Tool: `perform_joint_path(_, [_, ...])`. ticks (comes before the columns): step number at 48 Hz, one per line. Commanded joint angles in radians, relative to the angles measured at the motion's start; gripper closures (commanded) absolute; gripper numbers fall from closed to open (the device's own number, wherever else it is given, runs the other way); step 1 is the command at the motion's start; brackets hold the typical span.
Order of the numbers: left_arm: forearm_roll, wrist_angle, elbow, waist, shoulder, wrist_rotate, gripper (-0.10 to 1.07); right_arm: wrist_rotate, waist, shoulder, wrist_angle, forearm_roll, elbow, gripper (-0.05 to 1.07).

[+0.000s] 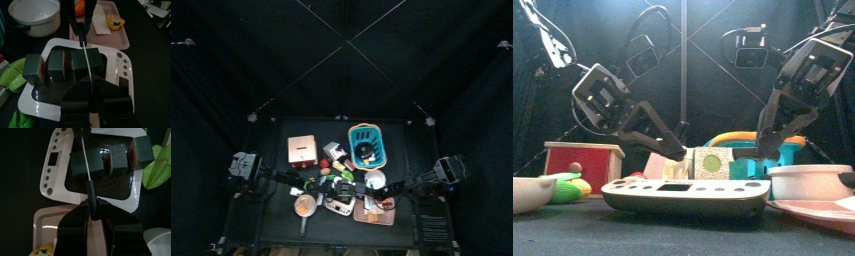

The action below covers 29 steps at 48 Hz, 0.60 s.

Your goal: Cut sushi roll

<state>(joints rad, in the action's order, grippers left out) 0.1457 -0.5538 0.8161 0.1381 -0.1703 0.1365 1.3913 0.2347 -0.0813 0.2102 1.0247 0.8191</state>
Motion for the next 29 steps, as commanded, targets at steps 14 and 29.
perform_joint_path(14, [0.002,-0.005,-0.04,0.006,-0.034,0.0,0.56,0.003,-0.011,0.046,0.003,-0.021,-0.031,0.52])
perform_joint_path(29, [0.002,-0.003,-0.04,0.017,-0.032,0.002,0.56,0.003,0.006,0.049,0.003,-0.04,-0.035,0.52])
